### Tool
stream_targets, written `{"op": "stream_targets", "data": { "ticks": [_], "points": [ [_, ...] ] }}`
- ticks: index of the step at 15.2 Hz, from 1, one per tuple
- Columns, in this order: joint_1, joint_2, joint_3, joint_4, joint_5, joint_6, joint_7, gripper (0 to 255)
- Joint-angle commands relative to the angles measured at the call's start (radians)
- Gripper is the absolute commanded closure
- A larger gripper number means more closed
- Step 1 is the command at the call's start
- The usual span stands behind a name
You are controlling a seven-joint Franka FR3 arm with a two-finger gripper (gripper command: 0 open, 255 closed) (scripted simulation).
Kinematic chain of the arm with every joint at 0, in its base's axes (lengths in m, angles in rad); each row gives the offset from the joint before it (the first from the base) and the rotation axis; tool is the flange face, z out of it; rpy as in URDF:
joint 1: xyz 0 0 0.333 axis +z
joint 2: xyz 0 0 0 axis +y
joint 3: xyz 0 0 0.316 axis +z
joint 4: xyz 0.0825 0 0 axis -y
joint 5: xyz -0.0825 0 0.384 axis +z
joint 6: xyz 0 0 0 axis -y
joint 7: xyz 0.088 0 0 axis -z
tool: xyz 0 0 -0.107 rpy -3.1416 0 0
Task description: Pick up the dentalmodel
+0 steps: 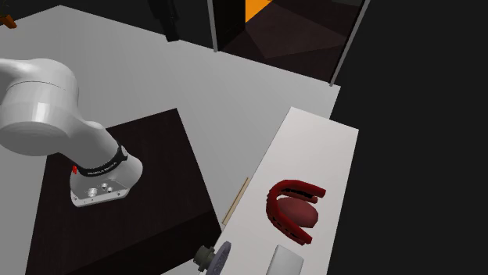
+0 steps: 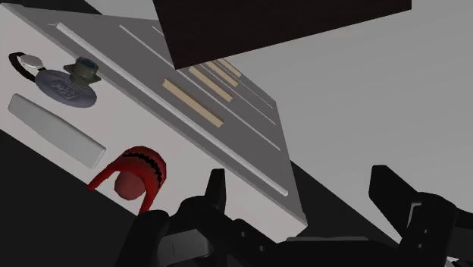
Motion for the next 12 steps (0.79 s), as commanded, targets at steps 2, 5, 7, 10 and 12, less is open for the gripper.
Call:
{"op": "stream_targets", "data": {
  "ticks": [2, 5, 7, 10, 12],
  "points": [
    [-0.005, 0.012, -0.019, -0.013, -0.010, 0.025, -0.017, 0],
    [-0.018, 0.057, -0.077, -0.044, -0.038, 0.101, -0.066, 0],
    [-0.026, 0.094, -0.116, -0.059, -0.054, 0.152, -0.099, 0],
    [-0.037, 0.161, -0.174, -0.071, -0.073, 0.230, -0.150, 0],
    [-0.042, 0.212, -0.213, -0.073, -0.082, 0.282, -0.184, 0]
  ]
}}
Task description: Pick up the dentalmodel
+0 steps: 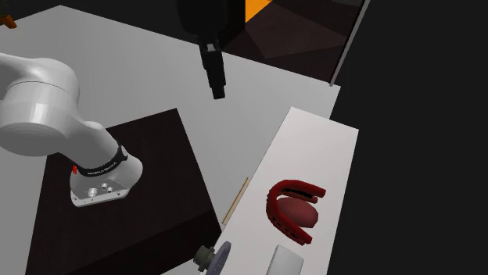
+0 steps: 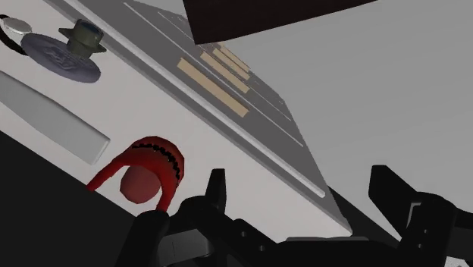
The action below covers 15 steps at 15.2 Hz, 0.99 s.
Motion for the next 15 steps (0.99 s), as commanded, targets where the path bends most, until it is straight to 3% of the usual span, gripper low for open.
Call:
{"op": "stream_targets", "data": {
  "ticks": [1, 8, 15],
  "points": [
    [-0.006, 0.057, -0.044, -0.003, -0.010, 0.061, -0.039, 0],
    [-0.004, 0.282, -0.181, 0.042, 0.011, 0.233, -0.177, 0],
    [0.004, 0.562, -0.298, 0.150, 0.140, 0.370, -0.366, 0]
  ]
}}
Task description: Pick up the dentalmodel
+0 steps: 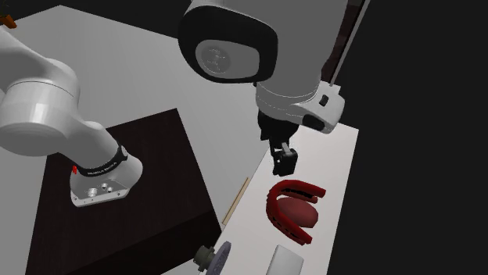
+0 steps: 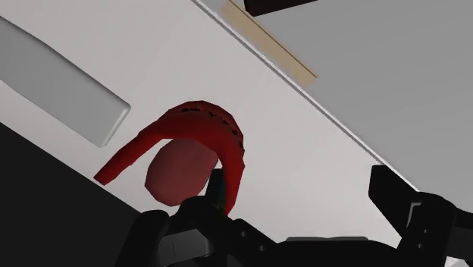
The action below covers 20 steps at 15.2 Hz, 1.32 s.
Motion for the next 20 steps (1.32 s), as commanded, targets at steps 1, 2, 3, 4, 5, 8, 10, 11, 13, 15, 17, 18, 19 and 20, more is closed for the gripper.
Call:
{"op": "stream_targets", "data": {
  "ticks": [1, 2, 3, 4, 5, 8, 10, 11, 13, 15, 17, 18, 19, 20],
  "points": [
    [-0.003, 0.089, -0.026, 0.032, 0.055, 0.040, -0.064, 0],
    [-0.008, 0.134, -0.034, 0.054, 0.086, 0.052, -0.097, 0],
    [-0.015, 0.179, -0.040, 0.078, 0.118, 0.063, -0.130, 0],
    [-0.024, 0.224, -0.043, 0.103, 0.151, 0.072, -0.162, 0],
    [-0.035, 0.265, -0.043, 0.126, 0.181, 0.078, -0.191, 0],
    [-0.042, 0.292, -0.035, 0.113, 0.203, 0.113, -0.206, 0],
    [-0.045, 0.311, -0.031, 0.105, 0.218, 0.137, -0.217, 0],
    [-0.047, 0.321, -0.028, 0.101, 0.227, 0.148, -0.223, 0],
    [-0.051, 0.337, -0.024, 0.096, 0.240, 0.166, -0.233, 0],
    [-0.051, 0.335, -0.025, 0.094, 0.238, 0.167, -0.232, 255],
    [-0.051, 0.335, -0.025, 0.094, 0.239, 0.167, -0.232, 255],
    [-0.051, 0.335, -0.024, 0.093, 0.239, 0.167, -0.232, 255],
    [-0.051, 0.335, -0.025, 0.093, 0.239, 0.167, -0.232, 255],
    [-0.051, 0.335, -0.025, 0.094, 0.238, 0.167, -0.232, 255]
  ]
}}
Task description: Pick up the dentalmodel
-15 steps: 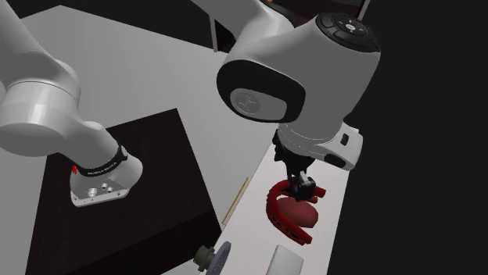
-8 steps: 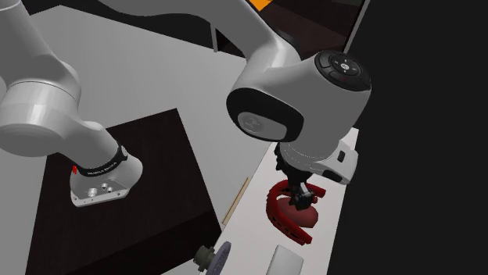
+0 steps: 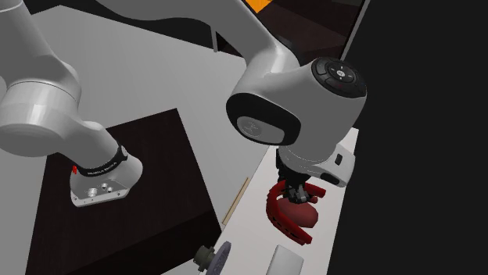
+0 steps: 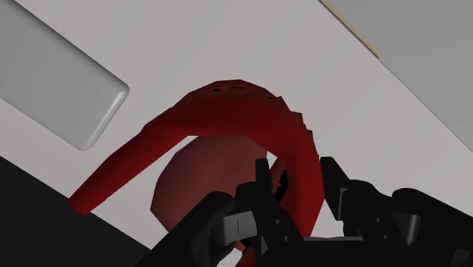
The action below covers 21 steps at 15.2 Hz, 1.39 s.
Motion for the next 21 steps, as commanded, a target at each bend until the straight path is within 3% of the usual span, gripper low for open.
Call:
{"op": "stream_targets", "data": {
  "ticks": [1, 21],
  "points": [
    [0.000, 0.001, 0.000, -0.001, 0.000, 0.001, 0.000, 255],
    [0.022, -0.130, -0.023, 0.076, -0.104, -0.182, 0.076, 255]
  ]
}}
